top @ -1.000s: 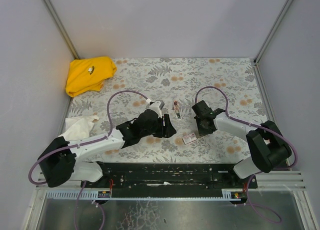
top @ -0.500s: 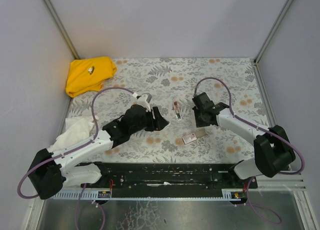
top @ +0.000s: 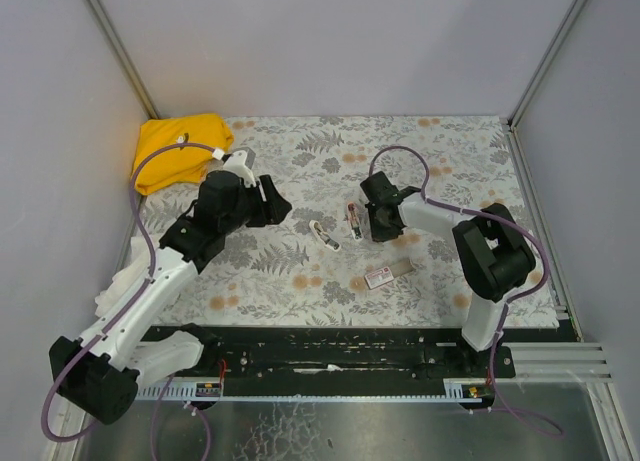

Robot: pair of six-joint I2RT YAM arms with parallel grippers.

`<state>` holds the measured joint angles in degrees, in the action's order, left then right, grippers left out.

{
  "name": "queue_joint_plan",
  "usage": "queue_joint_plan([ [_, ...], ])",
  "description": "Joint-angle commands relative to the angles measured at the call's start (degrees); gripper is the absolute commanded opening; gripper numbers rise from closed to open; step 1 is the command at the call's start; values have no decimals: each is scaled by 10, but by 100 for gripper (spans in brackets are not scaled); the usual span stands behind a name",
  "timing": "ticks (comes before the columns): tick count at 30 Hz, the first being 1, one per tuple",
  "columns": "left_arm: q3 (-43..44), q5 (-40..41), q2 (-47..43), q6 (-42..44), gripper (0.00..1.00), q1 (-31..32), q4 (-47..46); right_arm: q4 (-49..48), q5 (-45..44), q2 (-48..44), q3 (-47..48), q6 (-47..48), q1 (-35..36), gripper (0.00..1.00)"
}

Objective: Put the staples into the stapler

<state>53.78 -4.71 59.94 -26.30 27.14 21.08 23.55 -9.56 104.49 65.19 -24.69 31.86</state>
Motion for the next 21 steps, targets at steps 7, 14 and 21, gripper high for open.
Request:
queue_joint_plan([
  [7,1,-18,-6,76,58,-38,28,25,-17,31,47,-7,4,32],
  [14,-7,-29,-4,76,59,-48,19,33,-18,46,60,5,4,38],
  [21,-16,-36,-1,74,59,-55,10,38,-19,42,65,16,4,38],
])
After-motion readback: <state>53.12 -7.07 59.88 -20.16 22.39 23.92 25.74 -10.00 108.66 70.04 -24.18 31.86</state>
